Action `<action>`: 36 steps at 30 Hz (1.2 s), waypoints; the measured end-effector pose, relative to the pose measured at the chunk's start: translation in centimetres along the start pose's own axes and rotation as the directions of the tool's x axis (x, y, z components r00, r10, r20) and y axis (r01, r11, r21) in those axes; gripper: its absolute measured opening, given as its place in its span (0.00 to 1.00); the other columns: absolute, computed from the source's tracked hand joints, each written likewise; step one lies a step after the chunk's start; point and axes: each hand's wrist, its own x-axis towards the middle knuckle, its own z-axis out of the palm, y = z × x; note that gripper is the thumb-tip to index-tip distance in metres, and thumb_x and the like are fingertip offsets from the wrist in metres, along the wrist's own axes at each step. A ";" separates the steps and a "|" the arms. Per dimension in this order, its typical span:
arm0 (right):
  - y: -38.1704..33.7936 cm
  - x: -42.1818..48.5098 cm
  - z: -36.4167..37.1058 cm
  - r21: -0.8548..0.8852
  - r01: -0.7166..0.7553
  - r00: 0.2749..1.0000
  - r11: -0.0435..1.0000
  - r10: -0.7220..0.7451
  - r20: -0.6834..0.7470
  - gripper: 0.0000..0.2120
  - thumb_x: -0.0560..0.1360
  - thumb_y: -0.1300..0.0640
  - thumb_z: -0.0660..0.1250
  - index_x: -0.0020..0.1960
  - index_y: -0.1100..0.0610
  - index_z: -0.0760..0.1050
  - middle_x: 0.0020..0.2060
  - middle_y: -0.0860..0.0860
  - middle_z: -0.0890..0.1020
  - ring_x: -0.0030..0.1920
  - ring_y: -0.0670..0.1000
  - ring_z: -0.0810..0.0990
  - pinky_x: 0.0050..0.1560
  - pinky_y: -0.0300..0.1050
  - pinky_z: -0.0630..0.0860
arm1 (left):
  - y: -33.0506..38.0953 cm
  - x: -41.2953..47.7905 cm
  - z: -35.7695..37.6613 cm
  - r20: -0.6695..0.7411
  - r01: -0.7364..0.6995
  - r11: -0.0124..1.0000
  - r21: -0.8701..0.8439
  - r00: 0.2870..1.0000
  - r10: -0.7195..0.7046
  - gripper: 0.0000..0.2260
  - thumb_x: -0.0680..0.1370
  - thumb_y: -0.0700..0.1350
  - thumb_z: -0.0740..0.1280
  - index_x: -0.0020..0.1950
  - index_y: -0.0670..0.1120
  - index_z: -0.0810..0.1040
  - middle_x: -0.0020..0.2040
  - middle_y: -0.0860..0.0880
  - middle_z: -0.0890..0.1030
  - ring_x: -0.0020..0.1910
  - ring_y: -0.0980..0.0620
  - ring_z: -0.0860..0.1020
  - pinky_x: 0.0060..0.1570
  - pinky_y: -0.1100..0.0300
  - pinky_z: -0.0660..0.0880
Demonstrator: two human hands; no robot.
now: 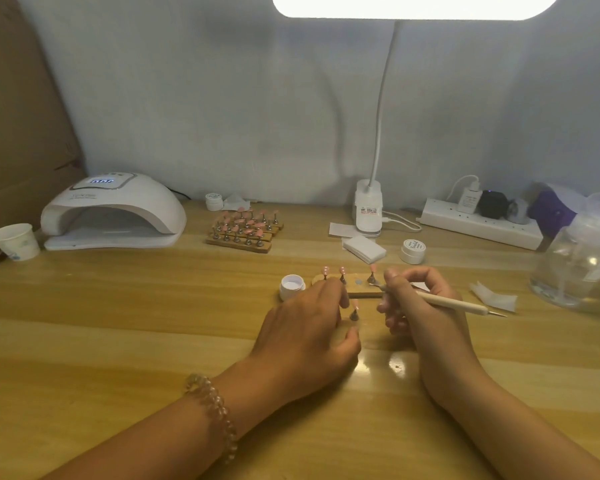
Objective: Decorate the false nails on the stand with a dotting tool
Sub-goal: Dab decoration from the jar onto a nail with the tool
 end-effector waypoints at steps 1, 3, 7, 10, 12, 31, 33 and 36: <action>0.0 0.0 0.0 -0.001 0.000 1.000 1.000 0.000 -0.008 0.08 0.77 0.55 0.69 0.47 0.59 0.73 0.27 0.52 0.80 0.24 0.46 0.74 0.25 0.37 0.72 | -0.1 0.1 0.0 0.015 0.013 1.000 -0.013 1.000 -0.013 0.11 0.76 0.57 0.64 0.50 0.59 0.61 0.46 0.59 0.72 0.42 0.58 0.68 0.35 0.60 0.62; 0.1 0.1 0.1 -0.006 0.006 1.000 1.000 -0.006 -0.020 0.09 0.77 0.55 0.69 0.47 0.60 0.72 0.27 0.52 0.81 0.24 0.46 0.75 0.25 0.37 0.73 | -0.1 0.3 -0.1 0.035 0.027 0.999 -0.033 0.999 -0.025 0.10 0.76 0.57 0.64 0.50 0.60 0.63 0.47 0.60 0.73 0.43 0.59 0.69 0.36 0.61 0.63; 0.2 0.2 0.2 -0.023 0.011 1.000 1.000 -0.012 -0.027 0.10 0.78 0.55 0.69 0.48 0.62 0.72 0.27 0.52 0.81 0.25 0.46 0.77 0.26 0.37 0.73 | -0.3 0.8 0.0 0.091 0.086 0.994 -0.072 0.993 -0.079 0.08 0.76 0.58 0.65 0.50 0.61 0.67 0.47 0.60 0.75 0.44 0.61 0.72 0.35 0.66 0.62; 0.3 0.2 0.2 -0.040 0.017 1.000 0.999 -0.018 -0.024 0.10 0.78 0.54 0.68 0.48 0.60 0.73 0.28 0.52 0.82 0.26 0.46 0.78 0.26 0.37 0.74 | -0.4 1.3 -0.1 0.115 0.141 0.983 -0.118 0.985 -0.127 0.06 0.75 0.57 0.67 0.48 0.61 0.70 0.45 0.61 0.76 0.41 0.64 0.73 0.35 0.66 0.62; 0.3 0.3 0.2 -0.047 0.020 0.999 0.999 -0.021 -0.025 0.10 0.78 0.53 0.68 0.48 0.60 0.74 0.29 0.53 0.83 0.26 0.46 0.78 0.26 0.36 0.74 | -0.5 1.5 -0.1 0.122 0.154 0.978 -0.142 0.983 -0.137 0.06 0.75 0.57 0.68 0.46 0.62 0.72 0.44 0.61 0.77 0.41 0.66 0.73 0.35 0.67 0.62; 0.0 -0.1 0.1 -0.036 0.027 0.999 0.999 -0.029 -0.045 0.09 0.77 0.54 0.69 0.46 0.58 0.72 0.27 0.51 0.81 0.26 0.47 0.78 0.27 0.38 0.75 | -1.1 1.2 -0.1 0.100 0.101 0.965 -0.244 0.992 -0.079 0.03 0.76 0.54 0.69 0.45 0.59 0.76 0.46 0.64 0.78 0.40 0.71 0.72 0.36 0.63 0.64; -0.1 -0.2 0.2 -0.038 0.023 0.999 0.999 -0.025 -0.046 0.09 0.77 0.54 0.69 0.46 0.58 0.71 0.27 0.51 0.81 0.26 0.47 0.79 0.28 0.39 0.76 | -1.2 1.2 0.0 0.090 0.101 0.962 -0.254 0.993 -0.080 0.03 0.76 0.53 0.69 0.44 0.59 0.75 0.45 0.65 0.78 0.40 0.71 0.72 0.36 0.64 0.64; -0.2 -0.2 0.2 -0.044 0.019 0.999 0.999 -0.021 -0.042 0.10 0.77 0.53 0.68 0.45 0.58 0.71 0.28 0.52 0.81 0.27 0.47 0.79 0.28 0.39 0.76 | -1.3 1.2 0.1 0.086 0.090 0.962 -0.258 0.994 -0.070 0.05 0.76 0.53 0.69 0.43 0.60 0.74 0.44 0.66 0.77 0.40 0.71 0.72 0.35 0.64 0.63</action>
